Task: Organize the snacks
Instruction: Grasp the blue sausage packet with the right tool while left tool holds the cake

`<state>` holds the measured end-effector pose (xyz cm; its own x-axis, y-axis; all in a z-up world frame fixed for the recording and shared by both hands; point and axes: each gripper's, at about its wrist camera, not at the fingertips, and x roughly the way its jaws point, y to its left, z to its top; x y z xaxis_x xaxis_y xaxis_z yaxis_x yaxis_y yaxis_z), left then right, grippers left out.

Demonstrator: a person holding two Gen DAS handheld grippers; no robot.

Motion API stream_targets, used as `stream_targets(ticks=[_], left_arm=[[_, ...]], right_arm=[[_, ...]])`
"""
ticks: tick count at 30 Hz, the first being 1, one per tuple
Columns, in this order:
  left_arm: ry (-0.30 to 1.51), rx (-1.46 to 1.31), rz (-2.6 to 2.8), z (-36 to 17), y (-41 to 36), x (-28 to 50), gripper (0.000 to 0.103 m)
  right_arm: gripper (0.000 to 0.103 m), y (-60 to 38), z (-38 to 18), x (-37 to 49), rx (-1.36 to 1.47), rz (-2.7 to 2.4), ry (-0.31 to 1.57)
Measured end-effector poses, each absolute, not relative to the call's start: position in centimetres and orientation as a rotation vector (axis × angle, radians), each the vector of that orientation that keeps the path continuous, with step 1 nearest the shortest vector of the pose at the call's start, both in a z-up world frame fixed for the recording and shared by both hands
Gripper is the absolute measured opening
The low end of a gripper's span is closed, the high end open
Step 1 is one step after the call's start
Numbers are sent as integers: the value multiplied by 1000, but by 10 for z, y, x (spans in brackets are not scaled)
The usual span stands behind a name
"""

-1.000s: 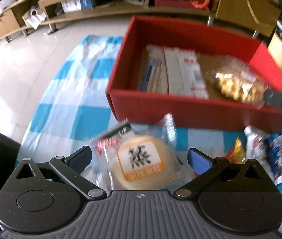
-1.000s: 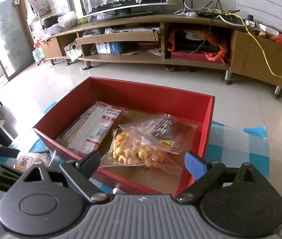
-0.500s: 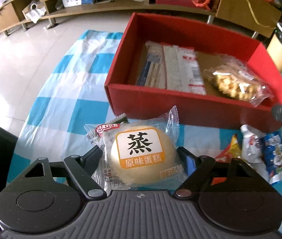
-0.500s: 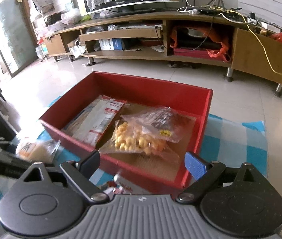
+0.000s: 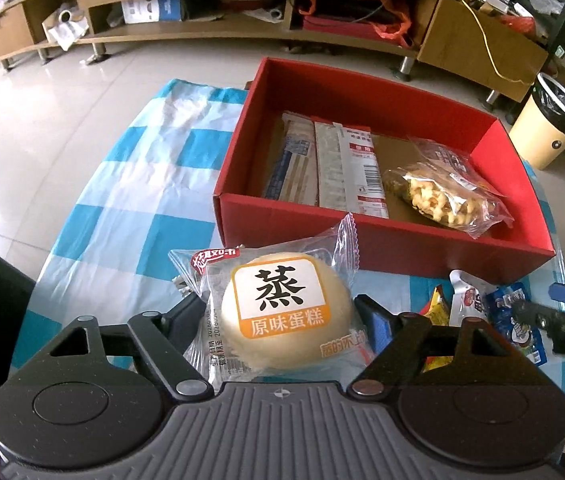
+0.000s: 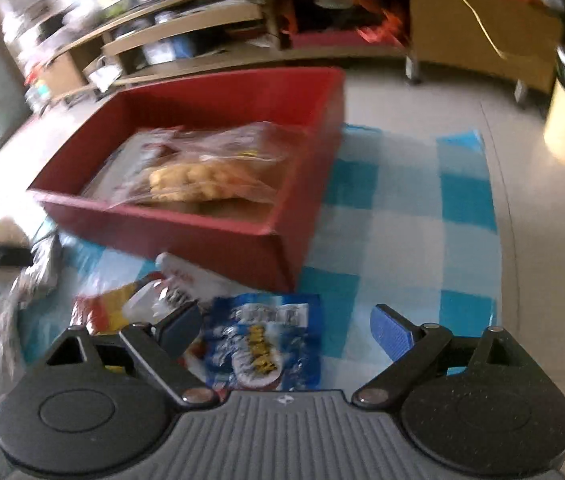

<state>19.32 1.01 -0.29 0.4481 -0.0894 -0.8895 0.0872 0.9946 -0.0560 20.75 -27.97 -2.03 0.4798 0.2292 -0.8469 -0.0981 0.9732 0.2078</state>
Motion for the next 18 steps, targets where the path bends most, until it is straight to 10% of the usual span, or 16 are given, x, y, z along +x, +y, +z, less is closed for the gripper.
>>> stream_targets(ticks=[18], left_arm=[[1094,-39,-151,4,11,190,86]], right_arm=[[85,-242,-36,176,-127,250,1092]])
